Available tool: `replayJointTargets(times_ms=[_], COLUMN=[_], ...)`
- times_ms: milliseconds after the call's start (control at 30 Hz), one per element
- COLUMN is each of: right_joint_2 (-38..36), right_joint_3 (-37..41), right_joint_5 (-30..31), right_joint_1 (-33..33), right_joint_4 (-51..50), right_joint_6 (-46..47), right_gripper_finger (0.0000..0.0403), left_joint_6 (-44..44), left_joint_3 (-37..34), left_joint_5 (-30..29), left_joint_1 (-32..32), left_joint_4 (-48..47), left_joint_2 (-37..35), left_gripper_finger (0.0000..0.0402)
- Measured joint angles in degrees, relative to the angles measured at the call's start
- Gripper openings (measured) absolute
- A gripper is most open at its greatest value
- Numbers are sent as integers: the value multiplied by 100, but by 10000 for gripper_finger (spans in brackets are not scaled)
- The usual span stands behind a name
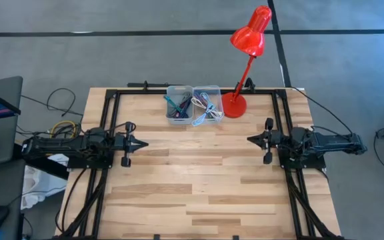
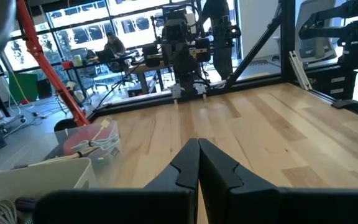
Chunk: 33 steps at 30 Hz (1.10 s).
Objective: Pick & Place USB Port
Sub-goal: Return to Home Position
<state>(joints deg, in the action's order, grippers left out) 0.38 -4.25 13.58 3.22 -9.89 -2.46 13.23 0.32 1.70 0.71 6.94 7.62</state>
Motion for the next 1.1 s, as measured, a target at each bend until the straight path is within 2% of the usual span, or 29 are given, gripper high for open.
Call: replayJointTargets(times_ms=[1100], right_joint_2=[0], right_joint_3=[4], right_joint_5=[-1], right_joint_1=[0], right_joint_4=[-7], right_joint_6=[-2], right_gripper_finger=[0], left_joint_6=[0], left_joint_3=[0], left_joint_5=[1], left_joint_1=[2], left_joint_4=[90], left_joint_2=[0], left_gripper_finger=[6])
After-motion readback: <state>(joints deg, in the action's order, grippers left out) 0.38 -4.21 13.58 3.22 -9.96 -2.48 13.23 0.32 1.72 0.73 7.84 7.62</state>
